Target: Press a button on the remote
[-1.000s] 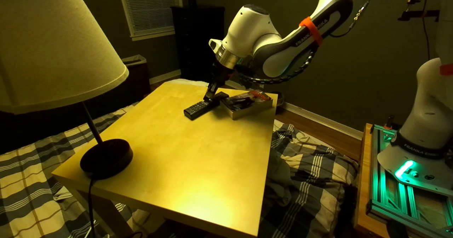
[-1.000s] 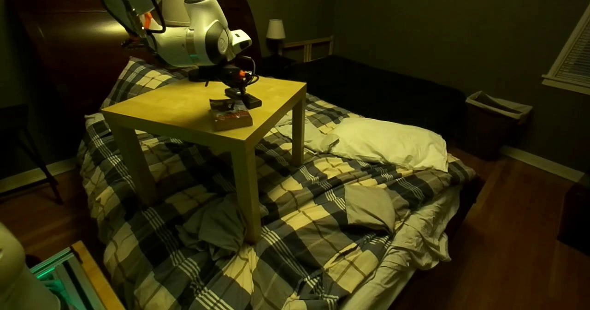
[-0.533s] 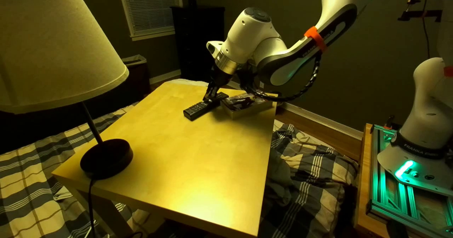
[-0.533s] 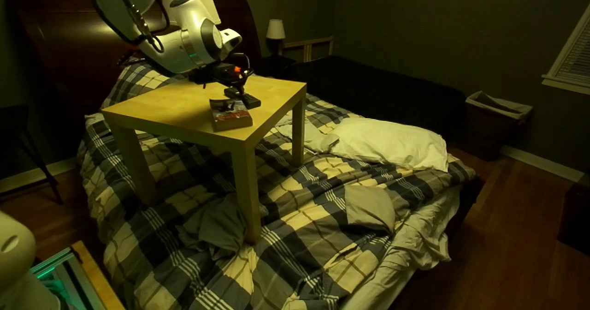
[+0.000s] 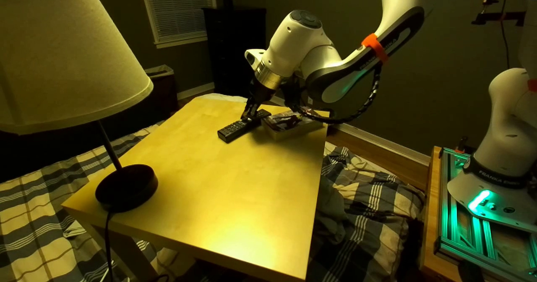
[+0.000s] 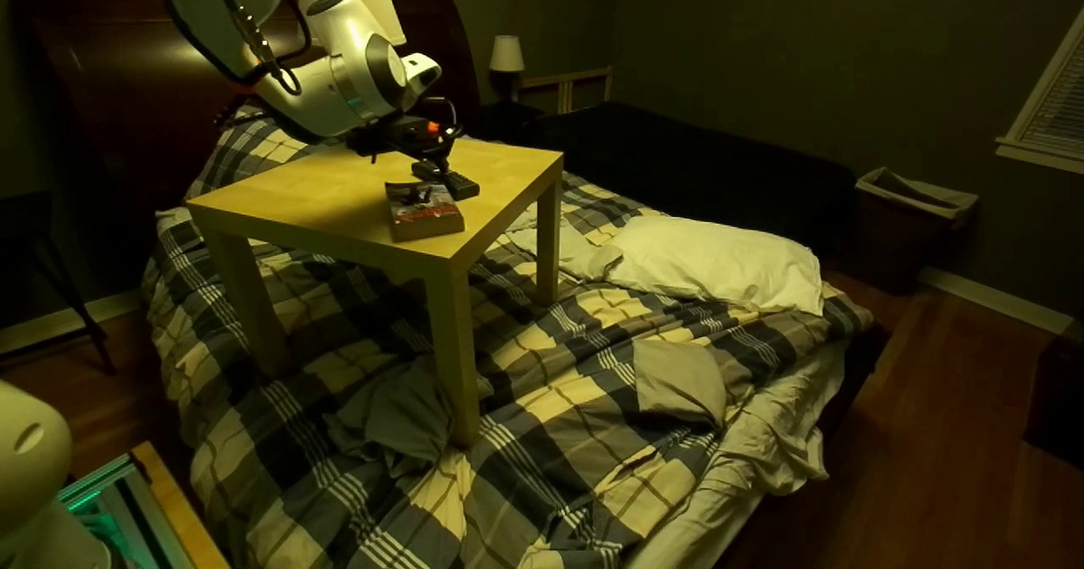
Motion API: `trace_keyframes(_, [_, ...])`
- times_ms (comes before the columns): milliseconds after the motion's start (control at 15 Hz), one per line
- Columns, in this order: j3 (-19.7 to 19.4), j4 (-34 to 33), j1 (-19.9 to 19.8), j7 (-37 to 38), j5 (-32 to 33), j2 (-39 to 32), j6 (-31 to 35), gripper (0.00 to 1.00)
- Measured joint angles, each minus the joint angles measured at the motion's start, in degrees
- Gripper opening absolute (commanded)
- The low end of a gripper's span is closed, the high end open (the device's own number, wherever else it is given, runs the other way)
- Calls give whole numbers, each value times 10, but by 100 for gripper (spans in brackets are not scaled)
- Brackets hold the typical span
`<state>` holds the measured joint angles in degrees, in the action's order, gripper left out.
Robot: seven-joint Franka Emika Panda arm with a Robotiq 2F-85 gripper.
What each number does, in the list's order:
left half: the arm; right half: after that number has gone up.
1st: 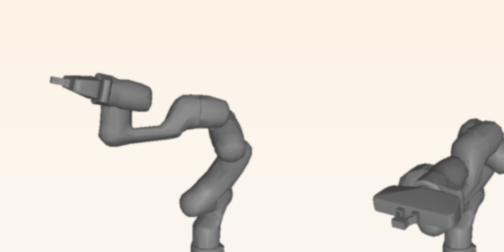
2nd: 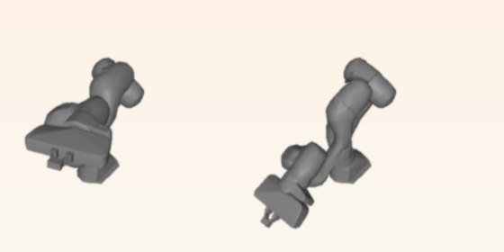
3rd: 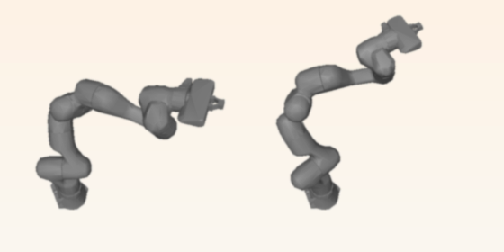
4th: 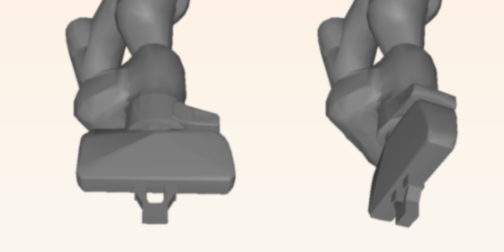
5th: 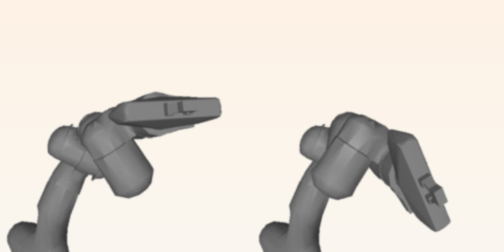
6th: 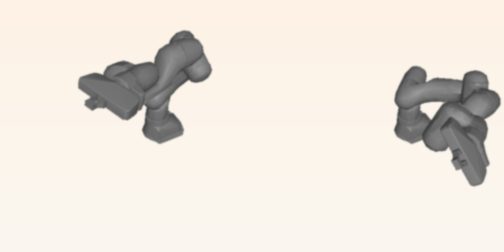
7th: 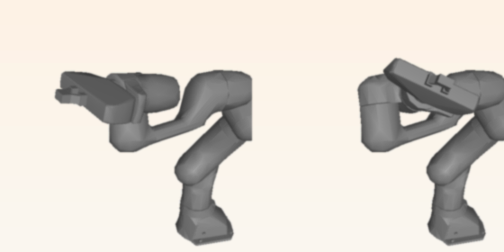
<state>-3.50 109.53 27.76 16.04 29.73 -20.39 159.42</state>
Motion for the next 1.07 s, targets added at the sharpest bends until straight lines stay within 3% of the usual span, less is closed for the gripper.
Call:
trace_keyframes(333, [8,0,-4,7,-3,3,-3,0])
trace_keyframes(600, [39,0,-17,7,-42,34,-30,0])
trace_keyframes(667, [46,0,-20,7,-47,48,-48,26])
trace_keyframes(800, [58,0,-27,6,-56,82,-95,32])
trace_keyframes(1067, [99,13,-64,-36,-139,159,-236,62])
